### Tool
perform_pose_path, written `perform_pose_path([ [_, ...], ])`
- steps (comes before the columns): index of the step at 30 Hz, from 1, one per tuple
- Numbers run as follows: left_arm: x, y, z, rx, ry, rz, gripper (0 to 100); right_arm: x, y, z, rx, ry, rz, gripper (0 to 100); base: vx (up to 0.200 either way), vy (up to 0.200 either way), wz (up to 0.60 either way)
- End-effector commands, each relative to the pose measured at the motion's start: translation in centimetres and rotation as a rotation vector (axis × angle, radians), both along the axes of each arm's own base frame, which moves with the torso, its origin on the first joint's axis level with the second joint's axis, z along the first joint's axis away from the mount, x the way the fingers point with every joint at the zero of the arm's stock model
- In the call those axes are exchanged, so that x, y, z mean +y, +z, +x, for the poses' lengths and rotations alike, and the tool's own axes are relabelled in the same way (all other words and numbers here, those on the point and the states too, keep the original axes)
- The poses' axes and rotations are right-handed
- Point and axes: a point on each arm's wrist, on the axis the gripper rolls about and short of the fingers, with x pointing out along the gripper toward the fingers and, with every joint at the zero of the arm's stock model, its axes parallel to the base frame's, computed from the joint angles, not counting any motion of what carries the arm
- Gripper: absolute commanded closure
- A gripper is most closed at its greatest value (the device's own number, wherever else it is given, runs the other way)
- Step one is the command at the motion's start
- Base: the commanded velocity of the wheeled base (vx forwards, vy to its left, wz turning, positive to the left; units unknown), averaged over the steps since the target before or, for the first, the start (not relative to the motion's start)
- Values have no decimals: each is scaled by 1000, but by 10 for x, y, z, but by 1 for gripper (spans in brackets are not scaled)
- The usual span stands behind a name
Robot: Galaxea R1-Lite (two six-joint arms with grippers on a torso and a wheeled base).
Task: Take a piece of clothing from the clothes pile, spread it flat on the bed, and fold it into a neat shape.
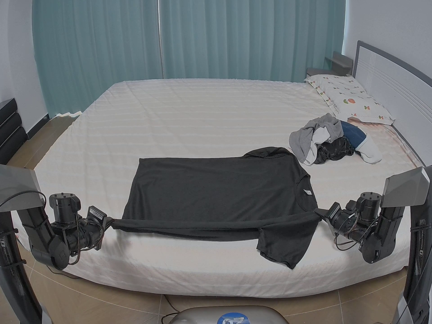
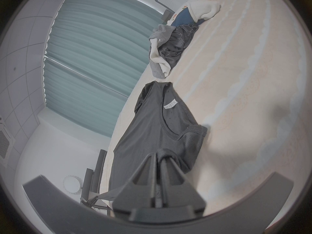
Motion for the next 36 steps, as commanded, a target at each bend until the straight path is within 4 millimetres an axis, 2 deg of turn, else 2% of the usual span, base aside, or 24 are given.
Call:
perform_pose_path([
  [1,-1,-2,0,8,-3,1,100,0,-2,1,-6,2,1,0,0,0,0],
  [5,-1,-4,0,3,-5,3,100,1,-2,-2,5,3,0,0,0,0,0],
  [10,-1,-4,0,3,-5,3,100,-12,13,-15,-1,-28,-2,0,0,0,0],
  [15,-1,-4,1,1,-5,4,100,-18,25,-37,16,-14,-19,0,0,0,0],
  [20,-1,-4,0,3,-6,3,100,-9,19,-59,77,81,-55,0,0,0,0],
  [25,-1,-4,0,2,-7,4,100,4,14,-69,110,160,-68,0,0,0,0],
  [29,-1,-4,0,2,-7,5,100,12,10,-71,123,193,-72,0,0,0,0],
  [31,-1,-4,0,2,-7,5,100,24,2,-68,137,228,-80,0,0,0,0],
  [36,-1,-4,0,2,-8,4,100,34,-9,-66,158,260,-87,0,0,0,0],
])
